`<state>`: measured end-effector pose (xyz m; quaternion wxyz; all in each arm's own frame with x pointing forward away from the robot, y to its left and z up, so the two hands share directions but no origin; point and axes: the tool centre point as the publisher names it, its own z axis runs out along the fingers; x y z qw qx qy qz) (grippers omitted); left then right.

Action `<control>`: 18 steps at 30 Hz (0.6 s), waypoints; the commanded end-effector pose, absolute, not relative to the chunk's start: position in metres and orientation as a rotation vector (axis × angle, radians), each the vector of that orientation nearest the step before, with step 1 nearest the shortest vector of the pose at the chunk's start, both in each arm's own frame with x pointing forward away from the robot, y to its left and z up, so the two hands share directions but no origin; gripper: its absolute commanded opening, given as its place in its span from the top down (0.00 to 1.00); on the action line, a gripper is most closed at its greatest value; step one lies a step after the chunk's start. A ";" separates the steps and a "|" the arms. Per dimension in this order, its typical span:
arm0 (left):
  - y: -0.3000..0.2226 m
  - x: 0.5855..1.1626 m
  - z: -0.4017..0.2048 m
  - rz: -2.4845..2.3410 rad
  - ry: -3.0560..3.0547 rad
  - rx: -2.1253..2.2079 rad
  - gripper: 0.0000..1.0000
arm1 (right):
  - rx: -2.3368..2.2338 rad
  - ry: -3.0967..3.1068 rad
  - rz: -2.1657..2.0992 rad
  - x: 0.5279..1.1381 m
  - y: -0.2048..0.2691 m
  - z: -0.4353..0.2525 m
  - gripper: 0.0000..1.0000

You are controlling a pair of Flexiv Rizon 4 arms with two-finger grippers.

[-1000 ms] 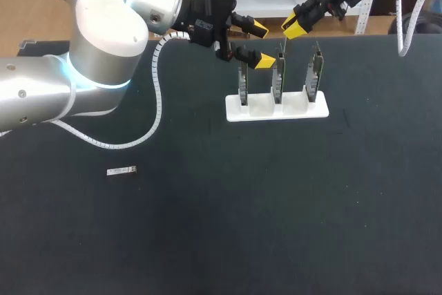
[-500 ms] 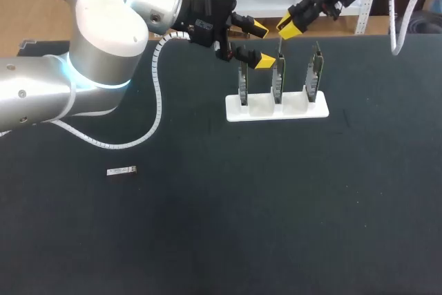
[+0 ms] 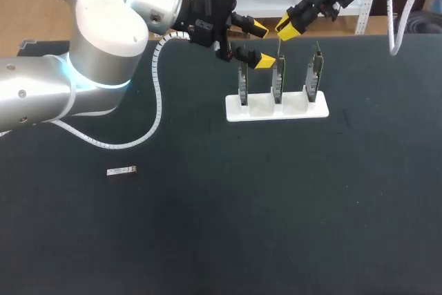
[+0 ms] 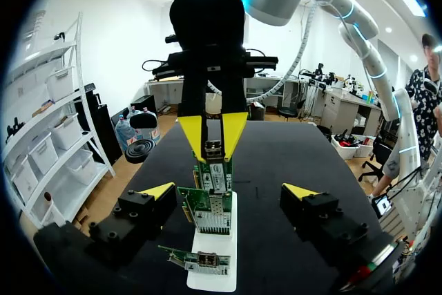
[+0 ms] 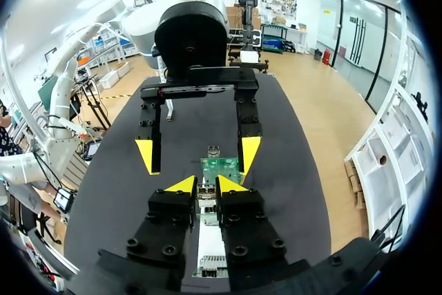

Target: Pick up the optical module with the left hand, and insert it into the network port with the right hand.

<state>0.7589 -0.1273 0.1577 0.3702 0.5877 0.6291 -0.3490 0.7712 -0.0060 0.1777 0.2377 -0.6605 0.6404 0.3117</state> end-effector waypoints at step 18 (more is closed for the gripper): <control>-0.128 0.760 0.158 -0.895 1.619 1.512 0.00 | -1.834 1.767 0.841 0.771 -0.010 0.175 1.00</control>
